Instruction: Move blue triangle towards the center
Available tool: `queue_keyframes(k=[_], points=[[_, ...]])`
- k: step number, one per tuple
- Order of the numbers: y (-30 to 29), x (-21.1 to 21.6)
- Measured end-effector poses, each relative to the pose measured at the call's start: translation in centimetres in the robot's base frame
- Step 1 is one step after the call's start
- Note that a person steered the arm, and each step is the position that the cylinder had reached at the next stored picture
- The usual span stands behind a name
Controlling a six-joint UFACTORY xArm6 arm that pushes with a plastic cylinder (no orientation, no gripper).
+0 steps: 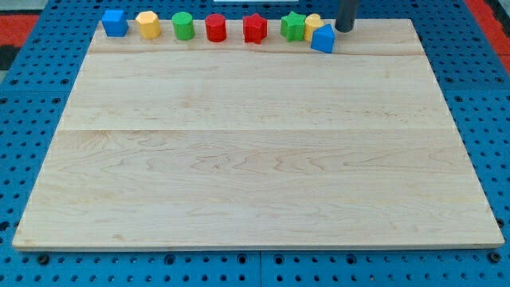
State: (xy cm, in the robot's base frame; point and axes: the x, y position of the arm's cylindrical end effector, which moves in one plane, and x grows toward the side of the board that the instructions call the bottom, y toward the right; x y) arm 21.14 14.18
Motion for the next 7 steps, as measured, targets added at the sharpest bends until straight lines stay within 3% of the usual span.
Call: queue_keyframes(k=[2, 4, 7], points=[[-5.3, 3.6], [-2.3, 3.0], [-6.8, 10.6]])
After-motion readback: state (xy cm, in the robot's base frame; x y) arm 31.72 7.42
